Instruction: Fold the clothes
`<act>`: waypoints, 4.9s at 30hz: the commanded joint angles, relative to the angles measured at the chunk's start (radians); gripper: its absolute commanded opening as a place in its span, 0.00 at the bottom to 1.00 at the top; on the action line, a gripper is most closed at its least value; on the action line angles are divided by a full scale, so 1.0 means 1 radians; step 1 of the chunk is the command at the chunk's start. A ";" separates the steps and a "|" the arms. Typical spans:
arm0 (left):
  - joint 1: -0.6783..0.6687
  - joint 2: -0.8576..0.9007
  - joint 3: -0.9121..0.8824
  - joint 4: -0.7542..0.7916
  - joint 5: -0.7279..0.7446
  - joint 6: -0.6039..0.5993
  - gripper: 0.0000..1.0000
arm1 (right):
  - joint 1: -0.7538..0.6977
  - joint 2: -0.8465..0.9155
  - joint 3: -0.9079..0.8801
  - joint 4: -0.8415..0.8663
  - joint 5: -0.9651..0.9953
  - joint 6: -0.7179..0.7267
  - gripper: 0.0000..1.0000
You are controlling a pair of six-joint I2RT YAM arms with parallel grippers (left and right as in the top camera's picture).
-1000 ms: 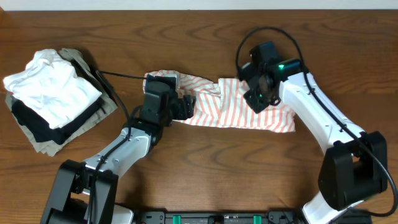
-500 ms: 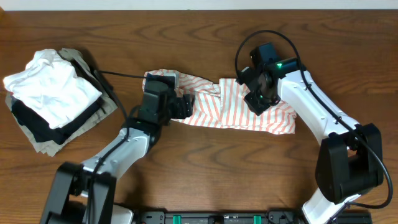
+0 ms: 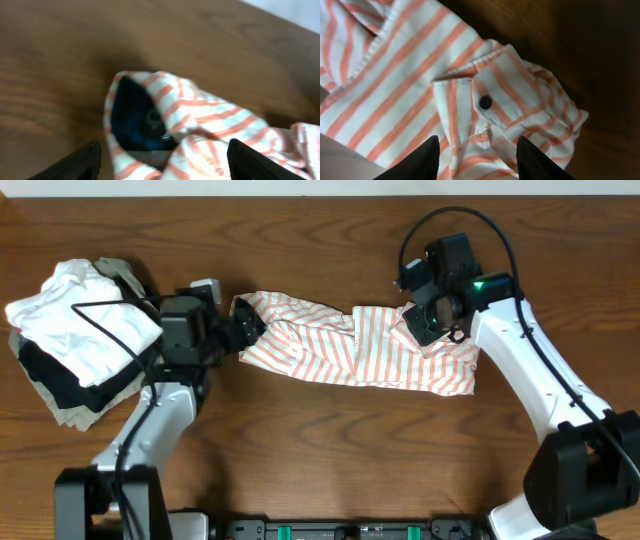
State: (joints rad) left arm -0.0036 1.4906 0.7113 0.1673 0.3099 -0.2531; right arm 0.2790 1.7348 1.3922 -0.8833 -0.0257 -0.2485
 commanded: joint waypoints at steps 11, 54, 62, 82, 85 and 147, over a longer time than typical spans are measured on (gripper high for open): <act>0.071 0.286 0.035 0.128 0.230 0.012 0.85 | -0.016 0.097 0.006 -0.002 -0.008 0.061 0.45; 0.044 -0.066 0.090 -0.036 0.299 0.031 0.06 | -0.258 0.011 0.008 -0.004 -0.043 0.301 0.43; 0.044 -0.094 0.094 -0.085 0.300 0.085 0.06 | -0.339 0.023 0.002 -0.058 -0.079 0.251 0.43; -0.230 -0.125 0.320 -0.309 0.277 0.198 0.06 | -0.308 0.291 -0.061 0.016 -0.087 0.223 0.41; -0.296 -0.125 0.322 -0.309 0.230 0.219 0.06 | -0.275 0.316 -0.061 0.021 -0.087 0.217 0.41; -0.737 0.288 0.433 -0.122 0.115 0.162 0.06 | -0.053 0.288 -0.004 0.027 0.113 0.360 0.47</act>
State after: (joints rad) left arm -0.7300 1.7695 1.1213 0.0475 0.4259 -0.0818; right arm 0.2394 2.0224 1.3418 -0.8478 0.0029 0.0677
